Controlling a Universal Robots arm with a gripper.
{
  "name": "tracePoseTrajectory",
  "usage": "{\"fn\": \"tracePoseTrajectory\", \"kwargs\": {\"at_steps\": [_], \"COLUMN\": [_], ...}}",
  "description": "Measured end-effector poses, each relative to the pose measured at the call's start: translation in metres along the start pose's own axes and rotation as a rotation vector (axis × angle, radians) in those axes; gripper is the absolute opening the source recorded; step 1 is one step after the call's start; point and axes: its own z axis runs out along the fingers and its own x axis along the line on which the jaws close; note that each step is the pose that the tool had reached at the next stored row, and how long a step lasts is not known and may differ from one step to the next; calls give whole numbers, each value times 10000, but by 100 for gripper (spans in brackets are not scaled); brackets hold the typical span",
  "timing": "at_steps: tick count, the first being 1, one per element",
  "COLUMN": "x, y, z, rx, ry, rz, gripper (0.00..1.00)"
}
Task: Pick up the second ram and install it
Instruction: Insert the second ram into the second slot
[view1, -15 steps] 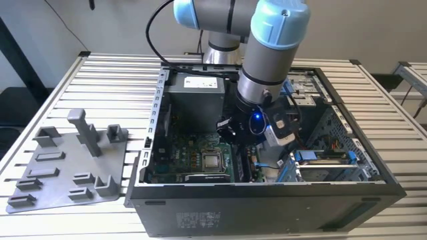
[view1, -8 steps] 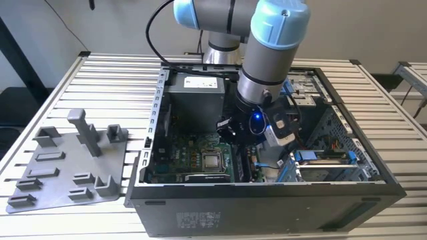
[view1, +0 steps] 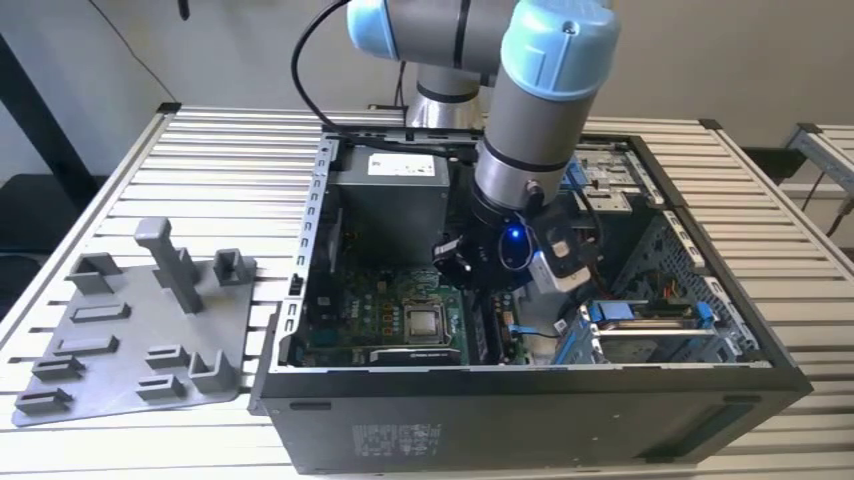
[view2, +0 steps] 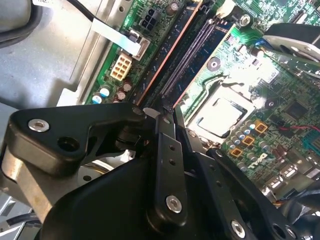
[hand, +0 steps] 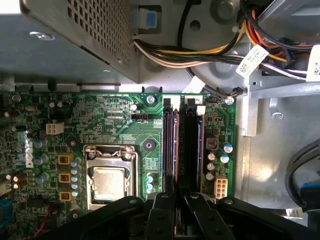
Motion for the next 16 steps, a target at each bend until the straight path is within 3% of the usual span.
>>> {"fn": "tracePoseTrajectory", "kwargs": {"at_steps": [8, 16], "x": [-2, -3], "y": [1, 1], "z": [60, 61], "rx": [-16, -16], "ry": [10, 13], "rz": [-81, -81], "gripper": [14, 14]}}
